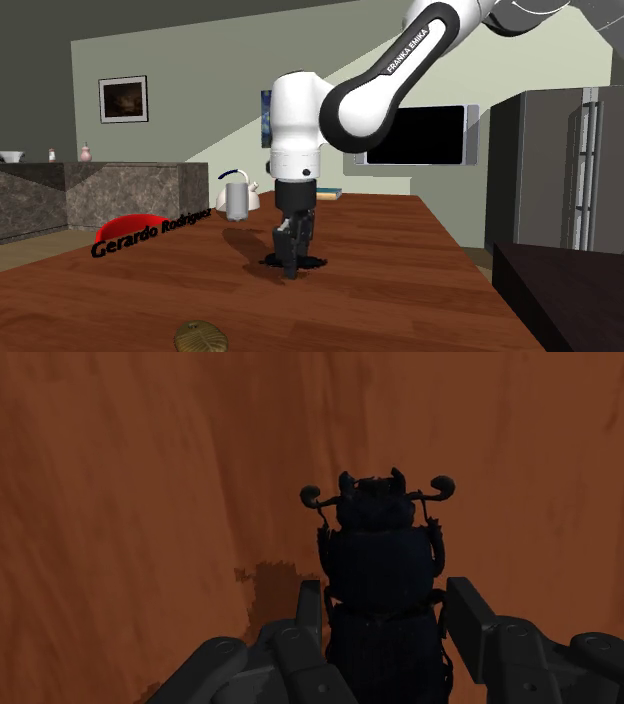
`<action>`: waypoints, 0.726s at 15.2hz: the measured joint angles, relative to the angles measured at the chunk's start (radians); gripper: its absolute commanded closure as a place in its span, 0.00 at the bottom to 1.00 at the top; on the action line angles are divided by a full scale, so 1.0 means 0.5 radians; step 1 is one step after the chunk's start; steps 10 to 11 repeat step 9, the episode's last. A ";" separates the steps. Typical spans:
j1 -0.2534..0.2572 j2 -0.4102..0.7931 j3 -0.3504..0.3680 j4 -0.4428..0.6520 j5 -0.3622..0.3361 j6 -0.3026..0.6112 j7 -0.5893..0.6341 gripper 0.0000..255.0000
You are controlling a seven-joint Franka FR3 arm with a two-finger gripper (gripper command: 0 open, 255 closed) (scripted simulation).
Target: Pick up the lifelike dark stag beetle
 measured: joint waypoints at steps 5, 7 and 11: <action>-0.010 -0.091 0.015 0.000 0.018 -0.089 -0.017 1.00; -0.016 -0.126 0.019 0.002 0.026 -0.127 -0.026 1.00; -0.017 -0.162 0.025 -0.009 0.031 -0.152 -0.027 1.00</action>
